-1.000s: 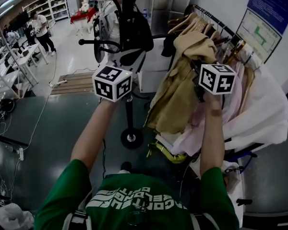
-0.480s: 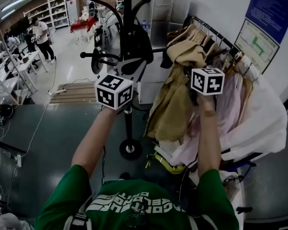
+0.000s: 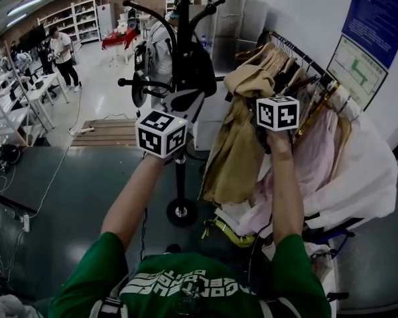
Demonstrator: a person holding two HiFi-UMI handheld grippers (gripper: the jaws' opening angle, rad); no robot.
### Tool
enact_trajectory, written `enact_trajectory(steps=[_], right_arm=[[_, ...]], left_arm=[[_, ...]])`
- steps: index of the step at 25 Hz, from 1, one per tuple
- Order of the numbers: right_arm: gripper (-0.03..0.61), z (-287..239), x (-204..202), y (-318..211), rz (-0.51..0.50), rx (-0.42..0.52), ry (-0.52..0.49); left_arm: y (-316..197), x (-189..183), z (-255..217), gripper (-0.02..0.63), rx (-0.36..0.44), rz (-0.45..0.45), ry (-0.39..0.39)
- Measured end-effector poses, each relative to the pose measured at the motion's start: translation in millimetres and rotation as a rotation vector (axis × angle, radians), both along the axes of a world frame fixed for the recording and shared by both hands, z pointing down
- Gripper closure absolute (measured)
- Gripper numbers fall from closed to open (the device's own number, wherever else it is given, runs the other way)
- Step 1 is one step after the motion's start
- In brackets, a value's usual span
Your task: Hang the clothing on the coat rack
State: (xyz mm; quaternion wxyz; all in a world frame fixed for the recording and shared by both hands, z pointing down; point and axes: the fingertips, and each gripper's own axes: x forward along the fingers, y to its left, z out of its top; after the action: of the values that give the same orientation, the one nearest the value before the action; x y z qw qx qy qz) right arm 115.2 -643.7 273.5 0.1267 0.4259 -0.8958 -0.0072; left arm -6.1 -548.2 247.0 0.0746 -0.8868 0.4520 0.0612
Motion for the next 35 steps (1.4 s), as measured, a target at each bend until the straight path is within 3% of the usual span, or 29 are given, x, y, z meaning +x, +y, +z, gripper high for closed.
enact_trajectory(steps=[12, 26, 28, 35], right_arm=[[0.509, 37.0, -44.1, -22.7, -0.069, -0.081, 0.075], [0.505, 77.0, -45.7, -19.7, -0.073, -0.075, 0.0], [0.491, 78.1, -46.0, -14.6, -0.075, -0.057, 0.011], [0.347, 75.7, -36.9, 6.0, -0.059, -0.003, 0.002]], left_arm=[[-2.1, -19.1, 9.9, 0.611, -0.021, -0.023, 0.021], [-15.4, -30.3, 39.6, 0.611, -0.069, -0.011, 0.069], [-15.5, -28.7, 41.6, 0.611, -0.073, -0.007, 0.069], [-14.2, -22.7, 41.1, 0.611, -0.064, 0.01, 0.071]])
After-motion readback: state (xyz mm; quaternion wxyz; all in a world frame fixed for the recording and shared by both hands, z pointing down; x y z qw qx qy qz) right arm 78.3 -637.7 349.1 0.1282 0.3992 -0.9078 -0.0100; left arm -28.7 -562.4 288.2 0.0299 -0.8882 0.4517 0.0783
